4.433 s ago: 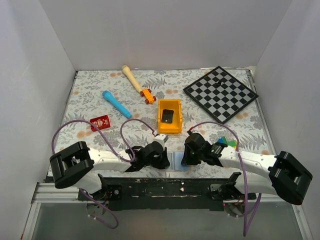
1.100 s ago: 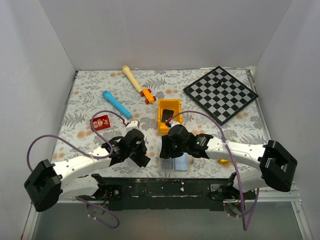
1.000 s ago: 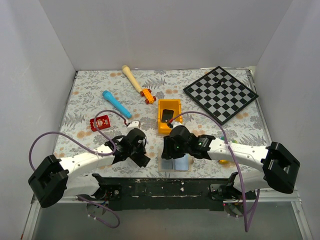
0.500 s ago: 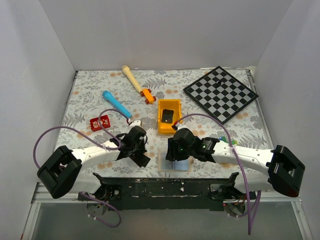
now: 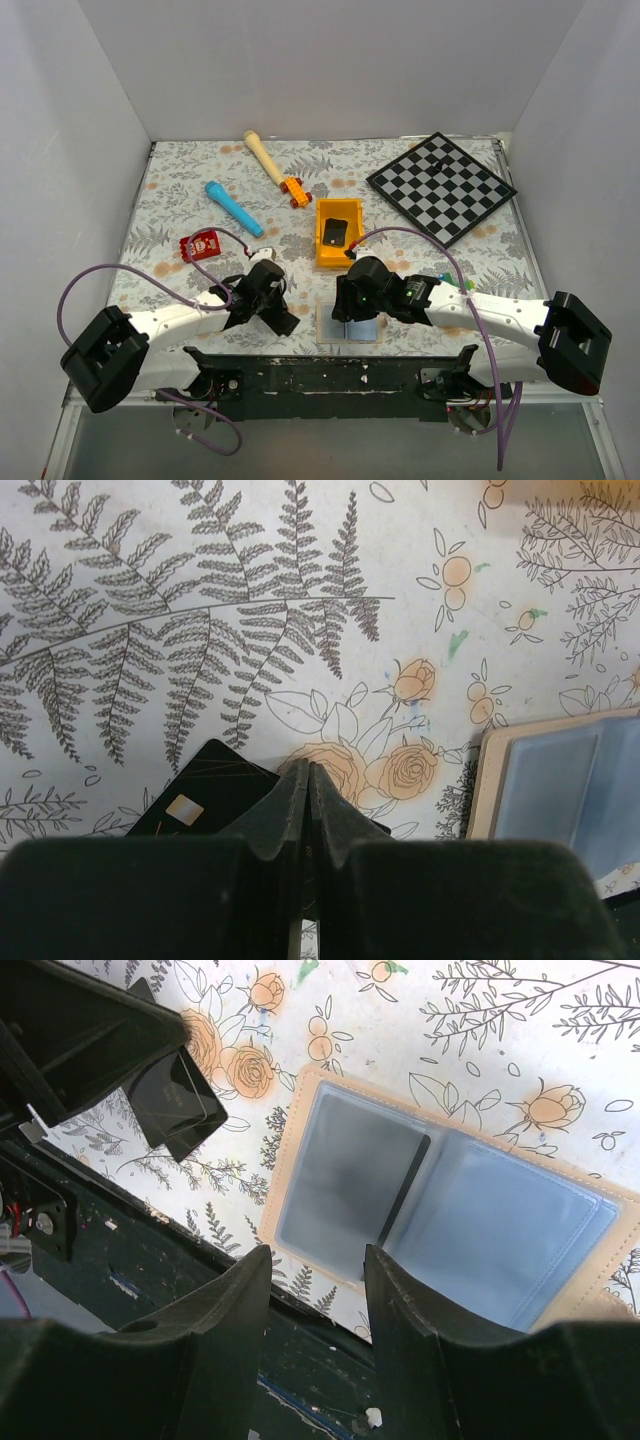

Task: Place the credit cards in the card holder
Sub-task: Pick up the credit card from the center of the board.

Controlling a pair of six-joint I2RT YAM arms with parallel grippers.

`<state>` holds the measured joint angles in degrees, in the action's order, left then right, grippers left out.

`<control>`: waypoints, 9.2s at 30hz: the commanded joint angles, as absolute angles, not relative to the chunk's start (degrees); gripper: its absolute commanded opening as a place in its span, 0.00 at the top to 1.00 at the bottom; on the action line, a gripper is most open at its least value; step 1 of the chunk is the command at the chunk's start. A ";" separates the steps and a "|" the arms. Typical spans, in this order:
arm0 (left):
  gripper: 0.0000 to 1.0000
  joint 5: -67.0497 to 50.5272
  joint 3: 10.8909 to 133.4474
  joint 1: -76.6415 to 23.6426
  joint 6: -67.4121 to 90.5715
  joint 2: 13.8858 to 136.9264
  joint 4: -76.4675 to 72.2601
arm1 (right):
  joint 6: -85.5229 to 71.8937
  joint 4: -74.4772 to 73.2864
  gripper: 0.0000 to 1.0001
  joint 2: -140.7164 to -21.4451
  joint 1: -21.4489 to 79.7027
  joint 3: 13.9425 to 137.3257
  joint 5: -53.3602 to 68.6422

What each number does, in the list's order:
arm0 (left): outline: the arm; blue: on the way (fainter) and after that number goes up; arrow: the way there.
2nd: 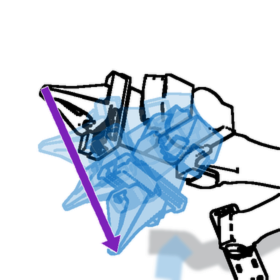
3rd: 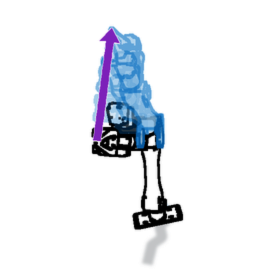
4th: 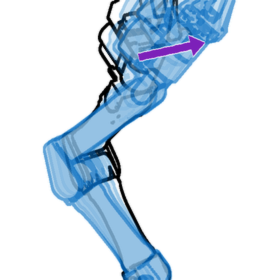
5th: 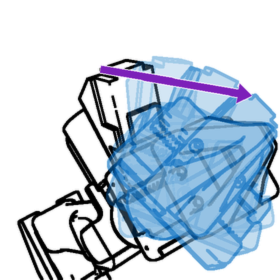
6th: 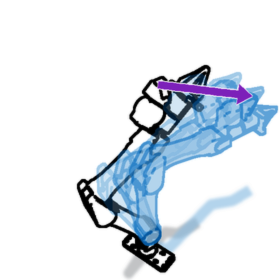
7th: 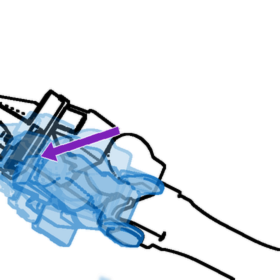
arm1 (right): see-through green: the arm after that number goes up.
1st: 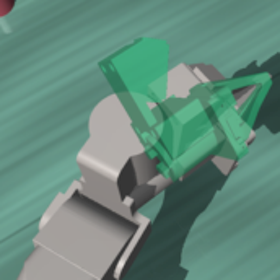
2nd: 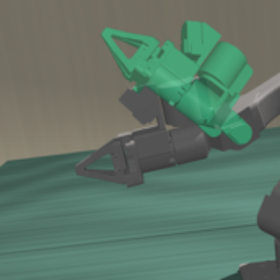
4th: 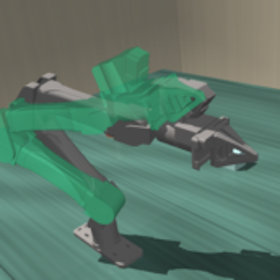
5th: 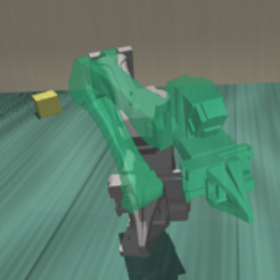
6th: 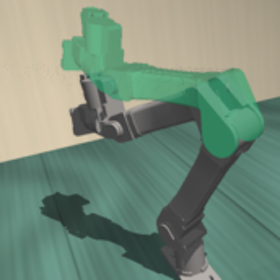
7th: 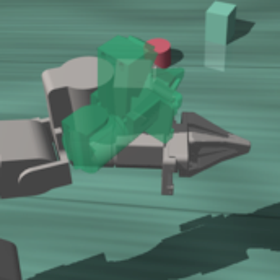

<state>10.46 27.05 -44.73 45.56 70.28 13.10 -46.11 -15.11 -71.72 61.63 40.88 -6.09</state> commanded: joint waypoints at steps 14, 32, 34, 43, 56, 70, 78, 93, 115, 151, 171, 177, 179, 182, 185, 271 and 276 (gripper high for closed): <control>1.00 8.17 22.68 -47.98 50.62 63.28 20.21 | -45.70 -14.85 0.50 -73.04 61.88 42.19 -6.86; 1.00 15.19 26.71 -52.30 55.90 50.20 32.07 | -43.25 -14.85 0.46 -72.33 61.96 41.75 -7.03; 1.00 15.38 28.47 -50.20 54.85 47.47 33.31 | -41.49 -14.85 0.40 -72.77 61.88 42.10 -7.03; 0.94 8.45 29.01 -35.52 49.92 44.48 32.08 | -31.22 -18.55 0.31 -76.99 64.68 50.44 -8.61; 0.76 -24.86 31.81 3.83 40.61 45.61 27.95 | -7.75 -12.31 0.19 -88.50 77.95 58.27 -10.38; 0.55 -32.42 36.48 15.63 34.19 49.31 27.43 | 14.77 10.19 0.12 -95.89 88.42 54.84 -8.36; 0.54 -34.28 35.33 18.11 32.78 49.04 26.28 | 19.15 11.60 0.12 -102.30 88.68 59.06 -11.33; 0.53 -37.62 34.19 18.11 33.93 48.34 24.17 | 24.52 9.93 0.13 -108.72 87.10 63.28 -15.03; 0.53 -38.94 34.10 18.11 34.28 48.87 23.20 | 20.48 4.92 0.26 -112.15 84.11 64.07 -11.60; 0.53 -39.81 33.49 18.19 34.28 48.69 22.68 | 14.59 4.74 0.61 -100.99 84.20 59.68 -15.73; 0.53 -40.17 33.75 18.11 34.37 49.31 22.59 | 17.14 3.34 0.08 -103.97 84.20 60.64 -6.24; 0.53 -40.08 33.84 18.11 34.28 49.31 22.59 | 17.31 3.43 0.07 -105.73 84.20 61.35 -6.24; 0.53 -40.25 33.84 18.10 34.45 49.48 22.59 | 17.75 4.30 0.06 -106.43 84.20 61.44 -7.46; 0.53 -40.34 34.01 18.11 34.45 49.75 22.59 | 18.63 5.62 0.06 -107.48 84.20 61.70 -9.57; 0.53 -40.43 34.01 18.11 34.54 49.83 22.59 | 19.86 6.59 0.05 -108.10 84.20 62.14 -11.33; 0.52 -41.40 32.78 18.19 35.16 48.34 22.24 | 7.56 7.38 0.99 -102.13 81.66 61.61 -21.36; 0.52 -41.40 32.78 18.02 35.07 48.43 22.24 | 5.36 7.56 0.99 -102.65 77.35 61.96 -14.52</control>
<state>-40.53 32.62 17.89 35.22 49.39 22.26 8.01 6.09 -101.97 80.44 59.86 -18.59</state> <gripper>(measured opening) 0.476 0.023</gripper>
